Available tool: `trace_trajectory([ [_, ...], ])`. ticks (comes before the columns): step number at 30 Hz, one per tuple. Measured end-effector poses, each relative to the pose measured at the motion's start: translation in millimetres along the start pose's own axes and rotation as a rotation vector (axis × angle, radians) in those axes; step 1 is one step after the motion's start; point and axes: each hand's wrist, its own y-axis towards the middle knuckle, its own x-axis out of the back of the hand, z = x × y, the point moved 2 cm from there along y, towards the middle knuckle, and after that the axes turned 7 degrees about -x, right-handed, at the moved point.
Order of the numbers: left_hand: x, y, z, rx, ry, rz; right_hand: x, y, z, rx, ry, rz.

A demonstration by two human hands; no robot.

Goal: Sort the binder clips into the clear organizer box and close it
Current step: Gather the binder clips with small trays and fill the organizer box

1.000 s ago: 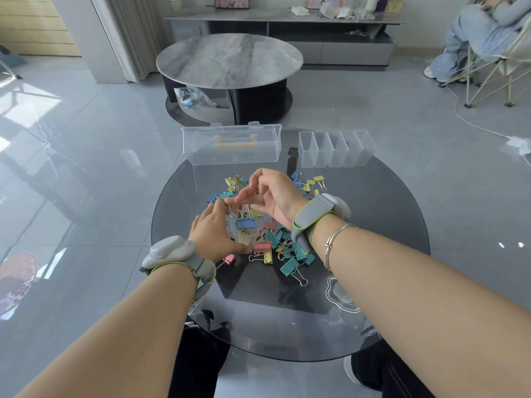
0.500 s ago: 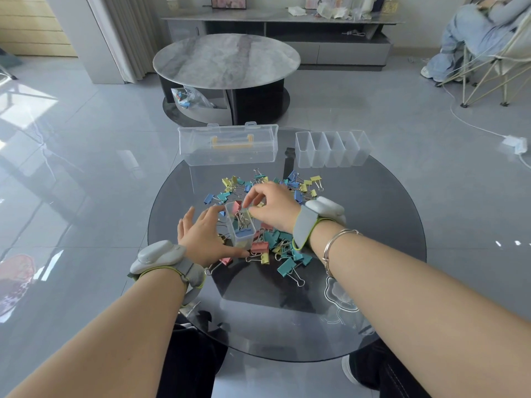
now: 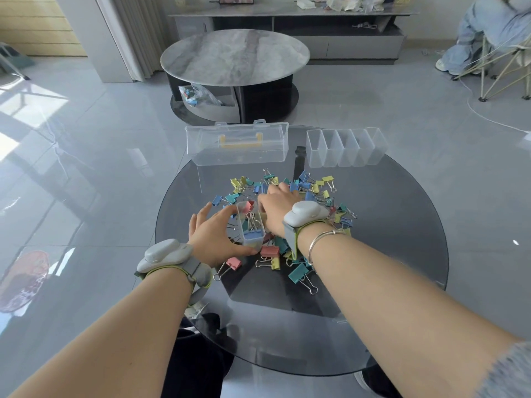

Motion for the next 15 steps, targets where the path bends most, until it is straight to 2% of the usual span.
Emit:
trace_trajectory([
  [3,1,0,1,0.003,0.009,0.014,-1,2,-8,0.0,-0.112,-0.045],
  [5,1,1,1,0.0,0.008,0.013,4,0,-16,0.004,-0.097,-0.106],
  [9,1,2,-1,-0.004,0.016,0.02,23,-5,-27,-0.135,0.306,-0.176],
  [12,2,3,-3,-0.009,0.031,0.01,39,-6,-20,-0.069,0.638,-0.056],
  [15,2,3,-5,-0.017,0.047,-0.012,49,-13,-7,0.047,0.6,0.044],
])
